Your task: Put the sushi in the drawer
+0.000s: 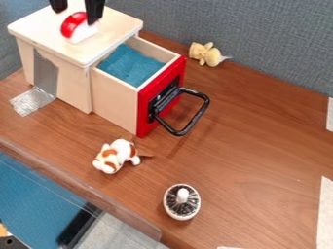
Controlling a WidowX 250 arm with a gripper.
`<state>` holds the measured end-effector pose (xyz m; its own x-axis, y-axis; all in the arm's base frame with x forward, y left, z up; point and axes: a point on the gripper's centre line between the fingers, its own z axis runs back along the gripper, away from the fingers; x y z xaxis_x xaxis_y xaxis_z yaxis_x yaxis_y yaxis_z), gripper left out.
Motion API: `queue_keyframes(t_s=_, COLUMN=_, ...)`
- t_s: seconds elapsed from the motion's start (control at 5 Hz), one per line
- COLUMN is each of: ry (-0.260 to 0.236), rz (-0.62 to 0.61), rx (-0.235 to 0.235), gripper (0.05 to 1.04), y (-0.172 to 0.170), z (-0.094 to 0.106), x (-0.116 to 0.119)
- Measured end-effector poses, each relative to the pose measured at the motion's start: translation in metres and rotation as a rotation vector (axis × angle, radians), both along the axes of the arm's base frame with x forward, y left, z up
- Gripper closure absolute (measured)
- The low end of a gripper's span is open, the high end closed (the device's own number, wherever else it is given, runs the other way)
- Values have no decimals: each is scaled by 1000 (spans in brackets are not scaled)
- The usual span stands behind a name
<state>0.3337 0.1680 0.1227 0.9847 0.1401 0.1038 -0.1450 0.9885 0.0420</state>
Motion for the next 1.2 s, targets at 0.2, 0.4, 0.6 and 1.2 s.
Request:
queue_keyframes(t_s=0.2, ry=40, rz=-11, rx=4, gripper=113, y=-7, z=-13, x=5)
queue_keyframes(t_s=0.4, ry=46, rz=-26, rx=2, gripper=391, y=-13, z=-15, x=7)
queue_keyframes(t_s=0.6, ry=43, rz=-31, rx=4, gripper=509, y=-17, z=-14, x=9)
queue_keyframes(t_s=1.2, ry=-23, rz=-79, rx=-61, gripper=509, y=-85, z=0, x=28)
